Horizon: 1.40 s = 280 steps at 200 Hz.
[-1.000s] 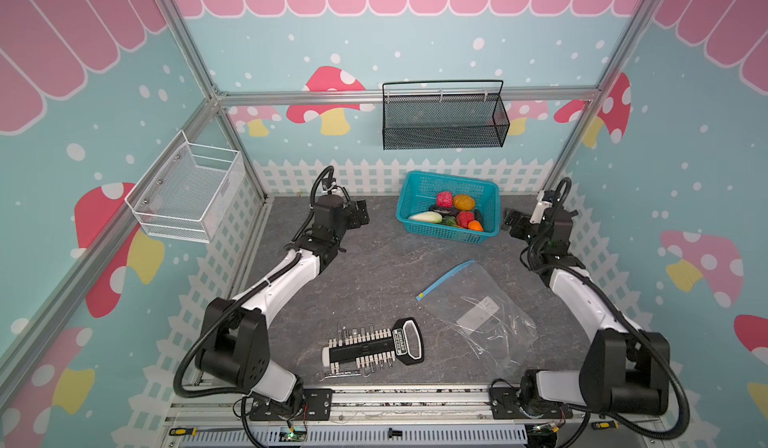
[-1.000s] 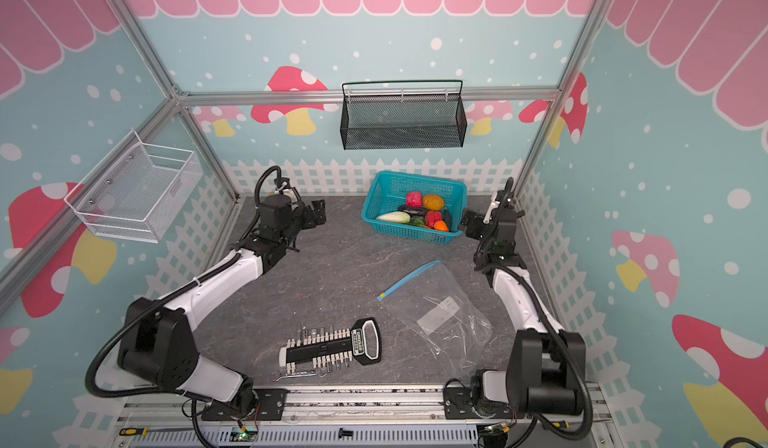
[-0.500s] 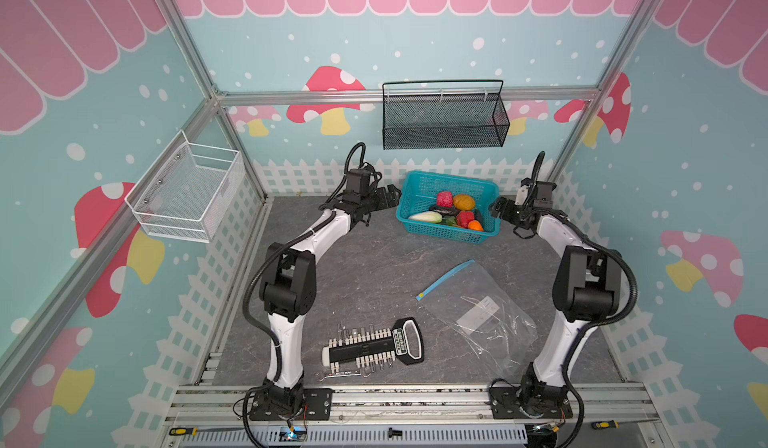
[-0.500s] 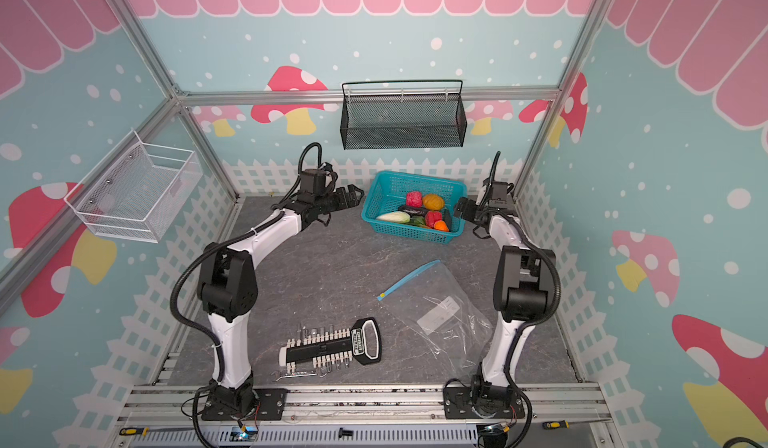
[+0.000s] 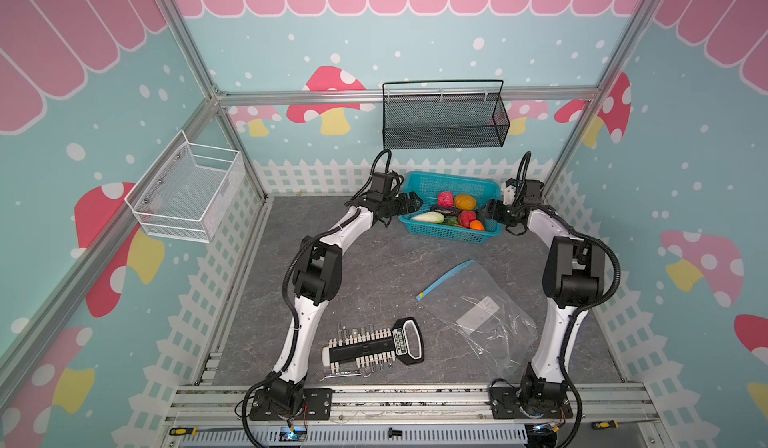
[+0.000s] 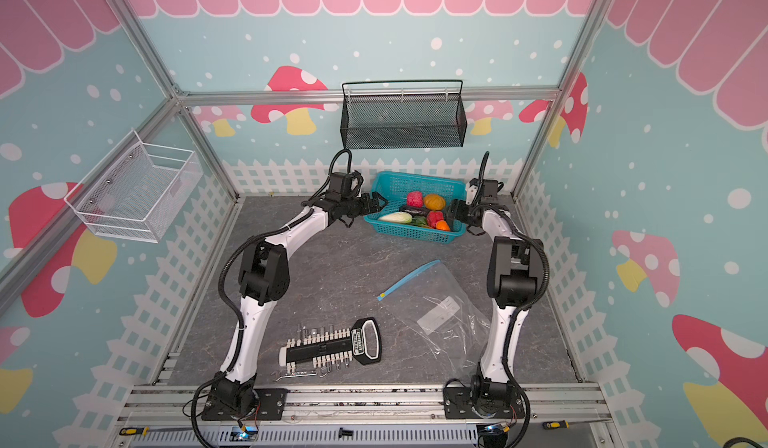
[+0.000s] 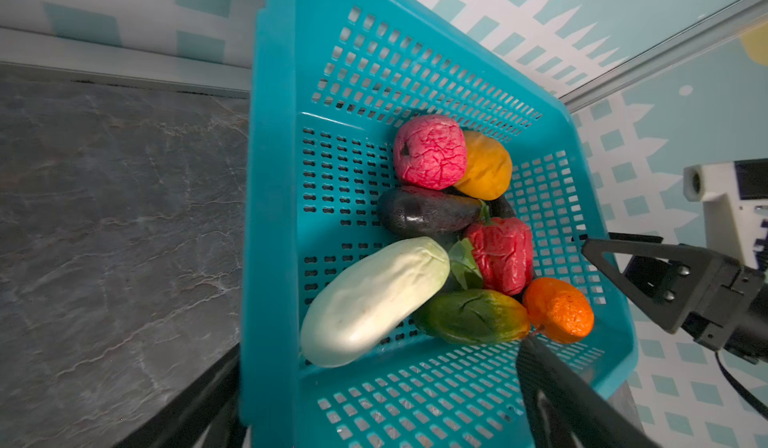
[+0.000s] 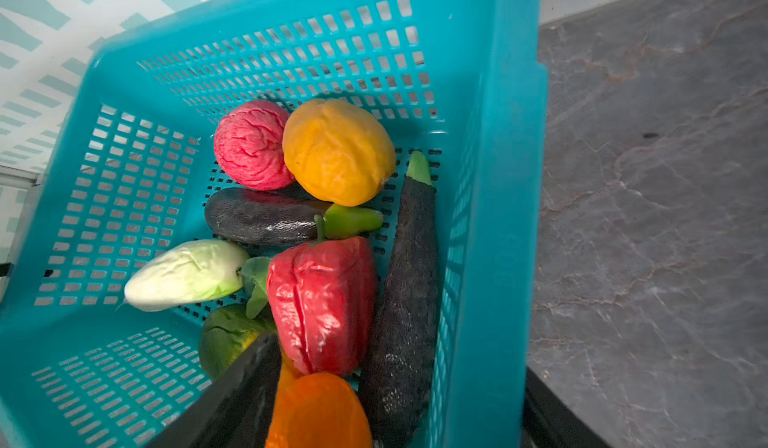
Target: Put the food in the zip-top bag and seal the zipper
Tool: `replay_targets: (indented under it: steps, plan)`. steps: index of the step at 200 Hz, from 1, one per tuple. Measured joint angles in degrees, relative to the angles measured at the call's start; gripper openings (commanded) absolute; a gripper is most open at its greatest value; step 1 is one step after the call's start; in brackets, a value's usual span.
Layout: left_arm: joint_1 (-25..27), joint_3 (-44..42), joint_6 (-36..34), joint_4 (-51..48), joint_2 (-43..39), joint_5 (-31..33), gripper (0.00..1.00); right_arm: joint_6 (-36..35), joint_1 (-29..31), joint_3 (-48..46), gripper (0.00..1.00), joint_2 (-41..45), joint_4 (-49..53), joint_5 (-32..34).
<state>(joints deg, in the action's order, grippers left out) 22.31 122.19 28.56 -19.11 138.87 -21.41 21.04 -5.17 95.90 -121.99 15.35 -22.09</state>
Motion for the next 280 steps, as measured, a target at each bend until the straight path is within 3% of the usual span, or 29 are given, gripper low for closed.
replay_targets:
  steps: [125, 222, 280]
  plan:
    - [-4.0, -22.3, 2.2, 5.0, -14.6, 1.0, 0.95, 0.0, 7.8, 16.9, 0.74, -10.2, 5.1, -0.2]
    - [-6.0, -29.5, 2.5, 7.7, -17.2, 2.4, 0.95, 0.5, 11.1, 18.1, 0.75, -12.1, 5.7, -0.4]
    - [-6.9, -31.8, 2.3, 8.5, -18.9, 2.7, 0.99, 0.6, 11.1, 19.9, 0.87, -12.1, 8.6, 2.1]
